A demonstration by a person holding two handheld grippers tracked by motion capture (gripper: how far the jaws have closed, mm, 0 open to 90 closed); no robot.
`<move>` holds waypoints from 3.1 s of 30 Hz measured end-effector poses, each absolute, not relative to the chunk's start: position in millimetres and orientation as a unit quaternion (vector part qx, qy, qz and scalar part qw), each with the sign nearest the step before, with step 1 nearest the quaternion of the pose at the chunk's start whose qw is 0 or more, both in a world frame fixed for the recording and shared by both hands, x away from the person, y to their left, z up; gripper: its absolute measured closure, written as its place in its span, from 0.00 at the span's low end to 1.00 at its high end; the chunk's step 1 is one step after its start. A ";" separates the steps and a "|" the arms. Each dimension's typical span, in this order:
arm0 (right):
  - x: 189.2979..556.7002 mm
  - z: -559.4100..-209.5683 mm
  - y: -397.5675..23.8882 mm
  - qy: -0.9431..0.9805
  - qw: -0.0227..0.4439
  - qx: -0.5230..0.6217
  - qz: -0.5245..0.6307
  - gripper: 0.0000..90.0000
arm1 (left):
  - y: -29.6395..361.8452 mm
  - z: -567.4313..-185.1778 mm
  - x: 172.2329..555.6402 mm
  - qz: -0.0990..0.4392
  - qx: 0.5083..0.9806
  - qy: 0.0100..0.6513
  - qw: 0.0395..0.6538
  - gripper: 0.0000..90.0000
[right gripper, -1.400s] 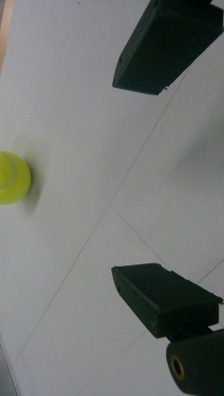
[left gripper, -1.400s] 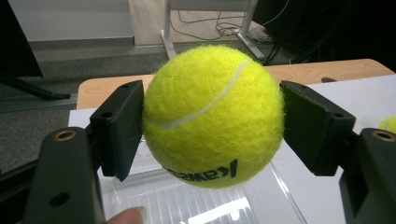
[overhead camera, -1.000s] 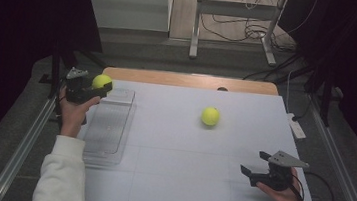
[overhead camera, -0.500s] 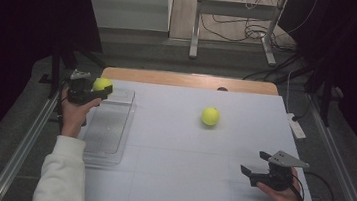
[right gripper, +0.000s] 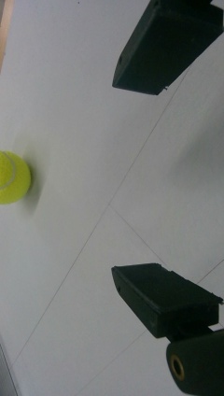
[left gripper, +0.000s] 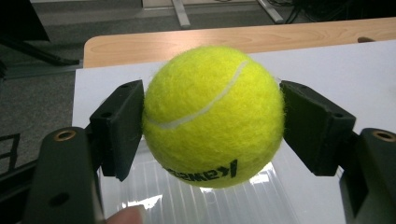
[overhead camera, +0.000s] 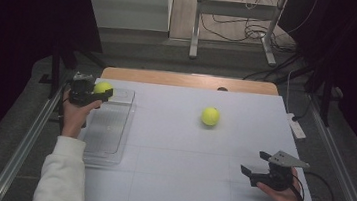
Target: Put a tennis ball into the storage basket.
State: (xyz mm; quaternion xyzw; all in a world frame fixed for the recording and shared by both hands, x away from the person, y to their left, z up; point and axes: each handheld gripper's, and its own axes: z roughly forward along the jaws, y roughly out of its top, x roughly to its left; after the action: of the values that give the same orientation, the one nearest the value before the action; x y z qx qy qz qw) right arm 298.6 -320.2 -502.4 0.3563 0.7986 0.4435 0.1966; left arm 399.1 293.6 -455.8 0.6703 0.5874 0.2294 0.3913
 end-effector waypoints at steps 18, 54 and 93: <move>298.8 -502.7 -320.3 0.799 0.196 0.356 0.443 0.10 | 290.8 -466.2 405.4 0.210 0.694 0.591 0.353 0.30; 298.5 -502.7 -320.4 0.799 0.196 0.357 0.443 0.10 | 290.5 -462.0 402.9 0.202 0.689 0.583 0.380 0.17; 297.4 -502.6 -322.7 0.797 0.199 0.358 0.444 0.10 | 228.3 -440.5 360.1 0.173 0.743 0.452 0.462 0.16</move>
State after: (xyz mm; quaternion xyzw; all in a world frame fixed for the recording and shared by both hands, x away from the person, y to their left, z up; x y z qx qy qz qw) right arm 297.4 -322.7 -502.6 0.3580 0.7969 0.4443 0.1987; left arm 360.1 228.3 -440.5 0.7433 0.4519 0.1734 0.4617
